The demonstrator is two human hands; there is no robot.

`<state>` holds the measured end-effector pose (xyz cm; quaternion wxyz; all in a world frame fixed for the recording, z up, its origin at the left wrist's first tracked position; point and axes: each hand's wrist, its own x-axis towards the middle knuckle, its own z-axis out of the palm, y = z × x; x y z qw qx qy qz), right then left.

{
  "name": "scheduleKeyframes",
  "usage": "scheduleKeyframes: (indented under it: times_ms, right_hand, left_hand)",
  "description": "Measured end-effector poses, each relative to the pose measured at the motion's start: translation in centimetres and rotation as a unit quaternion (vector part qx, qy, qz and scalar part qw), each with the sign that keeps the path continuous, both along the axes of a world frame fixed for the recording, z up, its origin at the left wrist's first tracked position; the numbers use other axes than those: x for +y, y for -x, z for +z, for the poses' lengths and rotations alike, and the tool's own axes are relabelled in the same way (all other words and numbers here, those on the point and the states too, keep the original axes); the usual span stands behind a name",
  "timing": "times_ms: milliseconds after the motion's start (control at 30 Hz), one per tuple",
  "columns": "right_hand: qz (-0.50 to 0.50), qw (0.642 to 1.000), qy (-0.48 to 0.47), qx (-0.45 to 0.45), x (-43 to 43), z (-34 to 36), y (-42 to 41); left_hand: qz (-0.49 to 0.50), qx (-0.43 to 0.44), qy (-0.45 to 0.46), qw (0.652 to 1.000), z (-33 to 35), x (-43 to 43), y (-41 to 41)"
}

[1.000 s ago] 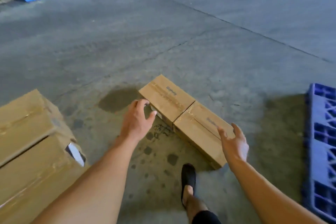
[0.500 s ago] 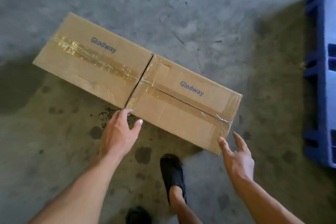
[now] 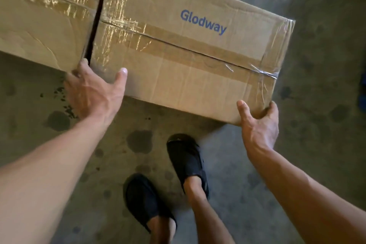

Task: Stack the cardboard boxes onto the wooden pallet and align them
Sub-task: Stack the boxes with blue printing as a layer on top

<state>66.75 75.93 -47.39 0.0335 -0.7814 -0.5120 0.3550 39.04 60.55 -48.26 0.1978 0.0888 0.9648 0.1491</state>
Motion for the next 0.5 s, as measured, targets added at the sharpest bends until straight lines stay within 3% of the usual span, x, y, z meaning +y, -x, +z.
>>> scheduleKeyframes:
  times_ms: [167, 267, 400, 500]
  right_hand:
    - [-0.095, 0.991, 0.001, 0.093, 3.0, -0.3, -1.4]
    - [-0.108, 0.979, 0.03, 0.172, 3.7, -1.1, -2.0]
    - [-0.156, 0.959, 0.058, 0.23, 3.1, -2.0, -1.7]
    - [-0.169, 0.953, 0.065, 0.244, 3.5, -1.5, -1.9]
  left_hand:
    - [0.0, -0.091, -0.083, 0.992, -1.3, -1.4, 1.7]
    - [0.077, -0.191, -0.164, 0.965, -2.3, -2.1, 2.3]
    - [0.153, -0.247, -0.248, 0.924, -4.1, -2.8, 2.9]
    - [0.146, -0.265, -0.286, 0.909, -4.0, -2.5, 2.7]
